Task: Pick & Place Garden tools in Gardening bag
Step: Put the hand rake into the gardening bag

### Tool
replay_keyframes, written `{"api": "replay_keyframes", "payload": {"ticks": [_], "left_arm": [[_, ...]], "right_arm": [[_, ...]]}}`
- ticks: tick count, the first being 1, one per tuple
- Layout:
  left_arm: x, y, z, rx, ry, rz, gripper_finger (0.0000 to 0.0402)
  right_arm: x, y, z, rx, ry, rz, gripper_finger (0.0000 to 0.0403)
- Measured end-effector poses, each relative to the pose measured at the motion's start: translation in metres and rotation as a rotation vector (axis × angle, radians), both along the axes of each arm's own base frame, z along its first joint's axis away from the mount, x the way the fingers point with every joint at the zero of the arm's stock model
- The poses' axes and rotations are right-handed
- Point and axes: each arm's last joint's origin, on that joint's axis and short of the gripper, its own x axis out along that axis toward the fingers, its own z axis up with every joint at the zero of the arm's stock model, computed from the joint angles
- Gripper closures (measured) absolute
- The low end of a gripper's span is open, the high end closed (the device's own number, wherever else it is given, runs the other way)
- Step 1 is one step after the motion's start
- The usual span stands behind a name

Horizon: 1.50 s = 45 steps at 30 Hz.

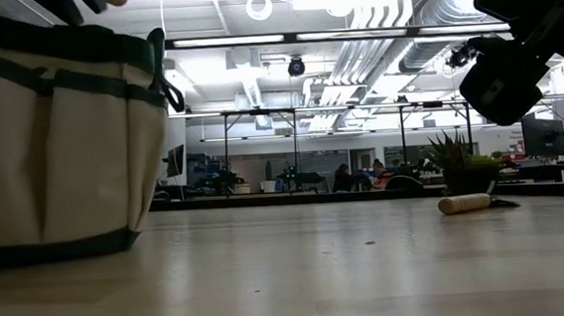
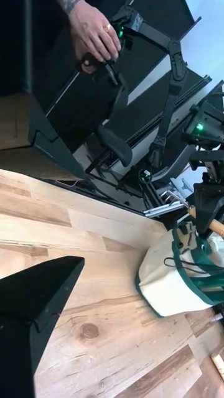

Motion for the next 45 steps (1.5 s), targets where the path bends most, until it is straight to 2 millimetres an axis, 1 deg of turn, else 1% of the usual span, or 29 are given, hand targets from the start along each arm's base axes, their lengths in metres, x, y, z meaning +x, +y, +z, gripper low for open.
{"api": "replay_keyframes", "payload": {"ticks": [10, 19, 32, 39, 45], "left_arm": [[0.011, 0.012, 0.001, 0.001, -0.017, 0.046, 0.0343], [0.012, 0.016, 0.008, 0.002, -0.049, 0.055, 0.0343], [0.014, 0.027, -0.006, 0.009, 0.009, 0.101, 0.0343], [0.021, 0.035, -0.005, 0.038, -0.022, 0.116, 0.0343], [0.021, 0.038, -0.001, 0.048, -0.033, 0.110, 0.0343]], "right_arm": [[0.000, 0.000, -0.001, -0.006, 0.014, -0.001, 0.0199], [0.000, 0.000, -0.001, -0.006, 0.014, -0.001, 0.0199], [0.000, 0.000, -0.003, -0.011, 0.025, 0.000, 0.0199], [0.000, 0.000, -0.003, -0.014, 0.031, 0.000, 0.0199], [0.000, 0.000, -0.003, -0.014, 0.031, 0.000, 0.0199]]}}
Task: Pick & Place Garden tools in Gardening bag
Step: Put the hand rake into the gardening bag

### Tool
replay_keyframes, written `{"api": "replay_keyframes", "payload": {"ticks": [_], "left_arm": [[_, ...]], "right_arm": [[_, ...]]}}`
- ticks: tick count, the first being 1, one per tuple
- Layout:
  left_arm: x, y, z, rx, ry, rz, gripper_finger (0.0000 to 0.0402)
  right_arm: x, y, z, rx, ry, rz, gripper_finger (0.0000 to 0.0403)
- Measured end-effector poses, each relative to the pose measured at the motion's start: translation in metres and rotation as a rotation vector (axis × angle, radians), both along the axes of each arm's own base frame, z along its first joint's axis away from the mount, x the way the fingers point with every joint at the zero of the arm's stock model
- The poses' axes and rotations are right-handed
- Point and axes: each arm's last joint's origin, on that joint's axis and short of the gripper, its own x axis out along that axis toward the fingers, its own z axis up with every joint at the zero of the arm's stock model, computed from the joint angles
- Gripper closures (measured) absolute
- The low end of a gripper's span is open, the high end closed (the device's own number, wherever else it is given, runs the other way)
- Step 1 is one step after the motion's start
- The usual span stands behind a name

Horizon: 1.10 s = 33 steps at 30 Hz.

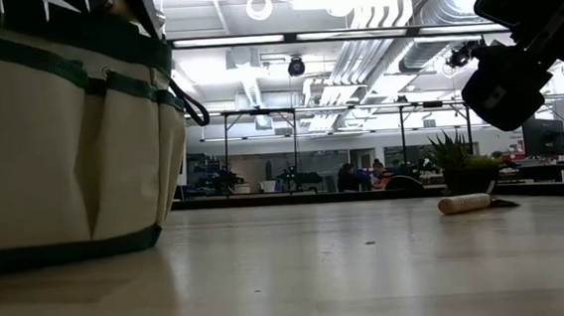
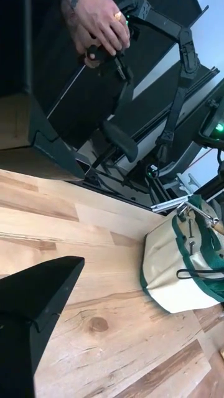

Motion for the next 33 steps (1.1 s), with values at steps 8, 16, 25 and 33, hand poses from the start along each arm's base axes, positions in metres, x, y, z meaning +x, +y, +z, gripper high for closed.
{"api": "replay_keyframes", "payload": {"ticks": [8, 16, 25, 33], "left_arm": [[-0.013, 0.005, 0.002, -0.010, 0.034, -0.009, 0.0343], [-0.023, 0.000, -0.005, -0.055, 0.087, 0.005, 0.0343], [-0.019, 0.006, -0.006, -0.078, 0.092, 0.049, 0.0343], [-0.012, 0.016, -0.006, -0.077, 0.089, 0.081, 0.0343]], "right_arm": [[0.000, 0.000, 0.000, 0.000, 0.000, 0.001, 0.0199], [0.000, 0.000, 0.000, 0.000, 0.000, 0.000, 0.0199], [0.000, 0.000, 0.000, 0.000, 0.000, 0.000, 0.0199], [0.000, 0.000, 0.000, 0.000, 0.000, 0.000, 0.0199]]}}
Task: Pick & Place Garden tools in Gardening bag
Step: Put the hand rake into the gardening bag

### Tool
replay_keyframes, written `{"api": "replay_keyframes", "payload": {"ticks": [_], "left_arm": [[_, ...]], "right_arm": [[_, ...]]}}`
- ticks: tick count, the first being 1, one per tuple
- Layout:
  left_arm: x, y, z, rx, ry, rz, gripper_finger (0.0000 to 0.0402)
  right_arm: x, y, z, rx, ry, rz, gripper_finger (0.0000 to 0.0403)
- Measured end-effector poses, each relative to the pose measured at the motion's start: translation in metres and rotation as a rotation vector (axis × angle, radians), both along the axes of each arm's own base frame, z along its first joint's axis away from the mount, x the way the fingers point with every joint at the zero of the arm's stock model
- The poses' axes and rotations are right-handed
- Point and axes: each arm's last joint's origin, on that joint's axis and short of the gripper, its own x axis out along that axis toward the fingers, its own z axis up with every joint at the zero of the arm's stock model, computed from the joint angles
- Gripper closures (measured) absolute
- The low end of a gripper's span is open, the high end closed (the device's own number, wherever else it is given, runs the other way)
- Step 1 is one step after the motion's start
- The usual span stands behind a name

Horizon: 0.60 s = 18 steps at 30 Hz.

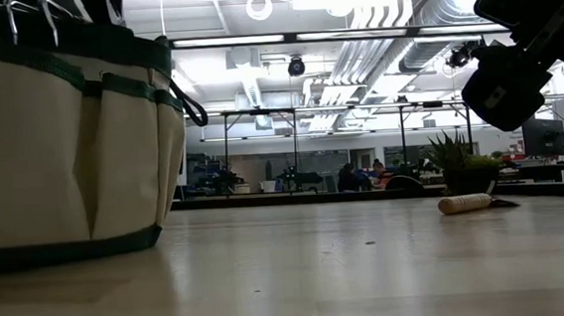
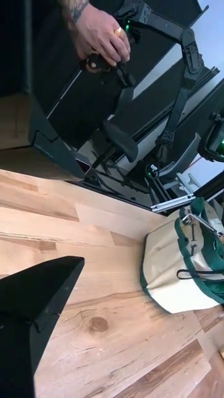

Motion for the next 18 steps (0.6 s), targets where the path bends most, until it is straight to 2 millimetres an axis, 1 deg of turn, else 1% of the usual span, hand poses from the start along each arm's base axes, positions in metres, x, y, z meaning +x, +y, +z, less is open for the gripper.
{"api": "replay_keyframes", "payload": {"ticks": [3, 9, 15, 18], "left_arm": [[-0.0005, -0.0003, -0.0006, -0.014, 0.012, 0.005, 0.0343], [-0.0038, 0.0009, -0.0081, -0.024, 0.051, 0.023, 0.0343], [-0.0038, 0.0009, -0.0081, -0.024, 0.047, 0.027, 0.0343], [-0.0050, 0.0019, -0.0049, -0.032, 0.039, 0.029, 0.0343]], "right_arm": [[0.0000, 0.0001, 0.0000, 0.000, 0.000, 0.000, 0.0199], [0.0000, 0.0000, 0.0000, 0.000, 0.000, 0.000, 0.0199], [0.0000, 0.0001, 0.0000, 0.000, 0.000, 0.001, 0.0199], [0.0000, 0.0001, -0.0001, 0.000, 0.001, 0.001, 0.0199]]}}
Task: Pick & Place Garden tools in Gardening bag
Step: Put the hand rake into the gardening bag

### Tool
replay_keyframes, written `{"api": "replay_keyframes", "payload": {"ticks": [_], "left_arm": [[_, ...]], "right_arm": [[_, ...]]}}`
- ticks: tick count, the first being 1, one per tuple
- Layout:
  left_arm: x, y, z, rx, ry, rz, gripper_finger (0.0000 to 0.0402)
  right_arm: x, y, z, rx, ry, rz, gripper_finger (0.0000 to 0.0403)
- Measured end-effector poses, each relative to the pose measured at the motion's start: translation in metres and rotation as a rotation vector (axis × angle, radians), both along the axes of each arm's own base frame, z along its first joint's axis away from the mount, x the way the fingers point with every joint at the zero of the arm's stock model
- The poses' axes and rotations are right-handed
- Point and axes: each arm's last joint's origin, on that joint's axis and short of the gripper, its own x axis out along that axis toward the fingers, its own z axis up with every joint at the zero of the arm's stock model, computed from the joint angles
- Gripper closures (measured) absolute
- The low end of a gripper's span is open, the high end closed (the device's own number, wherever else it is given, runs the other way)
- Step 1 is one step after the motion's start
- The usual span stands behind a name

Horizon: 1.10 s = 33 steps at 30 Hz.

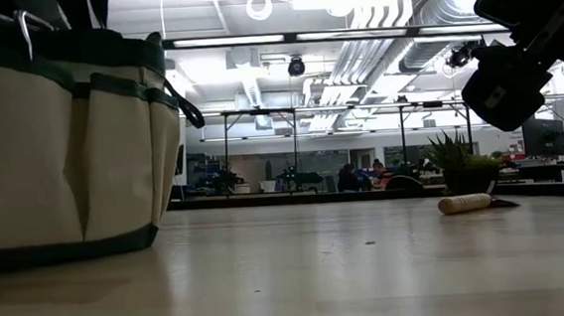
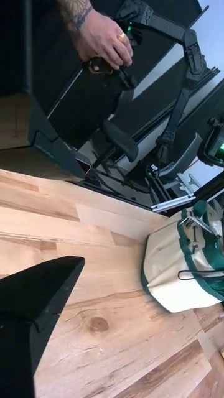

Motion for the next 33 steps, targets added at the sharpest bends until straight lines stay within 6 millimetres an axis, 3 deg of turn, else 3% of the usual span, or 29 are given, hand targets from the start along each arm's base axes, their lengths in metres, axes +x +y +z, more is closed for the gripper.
{"api": "replay_keyframes", "payload": {"ticks": [23, 29, 33], "left_arm": [[0.001, 0.008, -0.002, 0.000, 0.003, 0.036, 0.0343], [-0.005, 0.012, 0.013, -0.020, -0.037, 0.031, 0.0343], [-0.010, 0.015, 0.011, -0.018, -0.016, 0.032, 0.0343]], "right_arm": [[0.000, 0.000, 0.000, 0.000, 0.000, 0.000, 0.0199], [0.000, 0.000, 0.000, 0.000, 0.000, 0.000, 0.0199], [0.000, 0.000, 0.000, 0.000, 0.000, 0.000, 0.0199]]}}
